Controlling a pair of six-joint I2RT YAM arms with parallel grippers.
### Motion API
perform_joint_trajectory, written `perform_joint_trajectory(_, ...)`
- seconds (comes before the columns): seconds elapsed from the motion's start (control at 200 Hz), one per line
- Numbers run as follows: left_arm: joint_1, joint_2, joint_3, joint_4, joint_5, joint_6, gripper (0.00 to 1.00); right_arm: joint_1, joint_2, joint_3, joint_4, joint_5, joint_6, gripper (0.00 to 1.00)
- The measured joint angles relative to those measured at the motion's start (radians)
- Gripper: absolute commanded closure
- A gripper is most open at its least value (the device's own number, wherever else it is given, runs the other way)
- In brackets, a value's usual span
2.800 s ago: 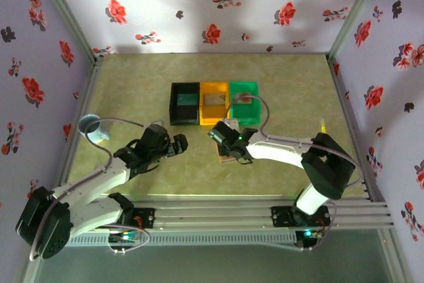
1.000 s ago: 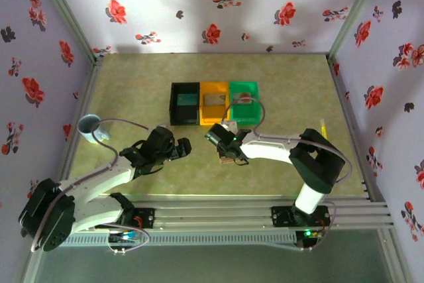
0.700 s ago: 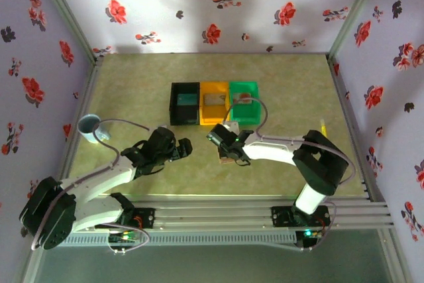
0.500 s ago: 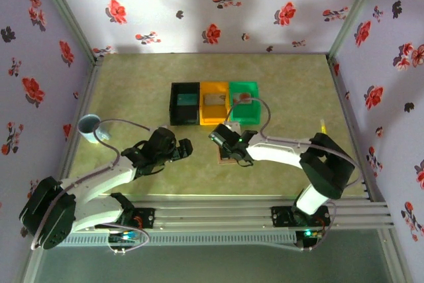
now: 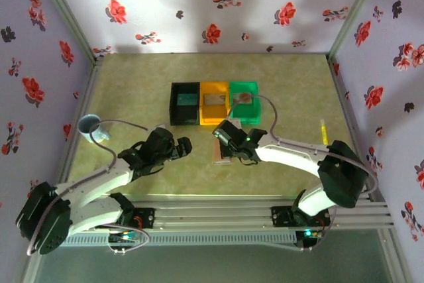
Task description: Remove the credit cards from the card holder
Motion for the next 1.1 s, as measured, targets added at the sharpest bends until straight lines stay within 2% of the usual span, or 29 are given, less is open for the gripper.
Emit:
perform_joint_trajectory(0.305, -0.002, -0.113, -0.027, -0.001, -0.024, -0.026, 0.00, 0.000, -0.023, 0.063, -0.019, -0.077, -0.015, 1.00)
perform_joint_trajectory(0.62, -0.002, -0.142, -0.028, -0.005, -0.025, -0.033, 0.00, 0.017, -0.024, 0.103, -0.023, -0.137, -0.015, 1.00)
perform_joint_trajectory(1.1, -0.002, -0.144, -0.039, -0.008, -0.025, -0.046, 0.00, 0.023, -0.031, 0.110, -0.023, -0.151, -0.020, 1.00)
